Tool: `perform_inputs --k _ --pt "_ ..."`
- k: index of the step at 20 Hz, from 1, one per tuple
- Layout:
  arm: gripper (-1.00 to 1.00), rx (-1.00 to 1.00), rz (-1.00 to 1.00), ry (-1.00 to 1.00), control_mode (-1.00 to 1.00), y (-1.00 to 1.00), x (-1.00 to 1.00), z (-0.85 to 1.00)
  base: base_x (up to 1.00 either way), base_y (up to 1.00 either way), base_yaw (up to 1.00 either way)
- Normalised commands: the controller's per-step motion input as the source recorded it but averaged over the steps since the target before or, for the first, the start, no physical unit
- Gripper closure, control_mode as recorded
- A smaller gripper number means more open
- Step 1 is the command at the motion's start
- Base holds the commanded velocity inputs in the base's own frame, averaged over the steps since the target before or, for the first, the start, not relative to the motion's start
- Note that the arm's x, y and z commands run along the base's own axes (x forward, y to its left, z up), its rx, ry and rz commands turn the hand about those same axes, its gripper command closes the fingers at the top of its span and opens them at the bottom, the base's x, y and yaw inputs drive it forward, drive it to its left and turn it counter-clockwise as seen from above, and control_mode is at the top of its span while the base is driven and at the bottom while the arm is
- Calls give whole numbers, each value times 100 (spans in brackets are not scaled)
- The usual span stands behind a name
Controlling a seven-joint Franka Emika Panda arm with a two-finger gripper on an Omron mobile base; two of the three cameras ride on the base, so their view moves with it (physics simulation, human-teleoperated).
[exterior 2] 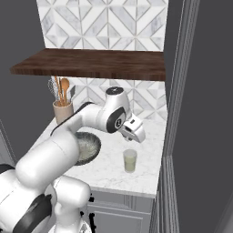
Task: Grab a lemon wedge from the fridge and one ice cube from the ice bowl, and put them in the glass of lemonade.
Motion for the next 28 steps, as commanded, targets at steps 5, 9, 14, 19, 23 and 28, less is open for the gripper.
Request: perform_inputs --k 5,9,14,19,23,28 --pt "100 0 0 1 -100 0 3 -41 0 0 0" --pt "100 0 0 1 -100 0 5 -29 0 0 0" --pt "100 0 0 0 -100 0 1 0 0 0 0" --pt "100 0 0 0 -100 0 9 0 0 0 0" --pt "100 0 0 0 -100 0 0 0 0 0 0" --pt "100 0 0 0 -100 -6 2 -11 0 0 0"
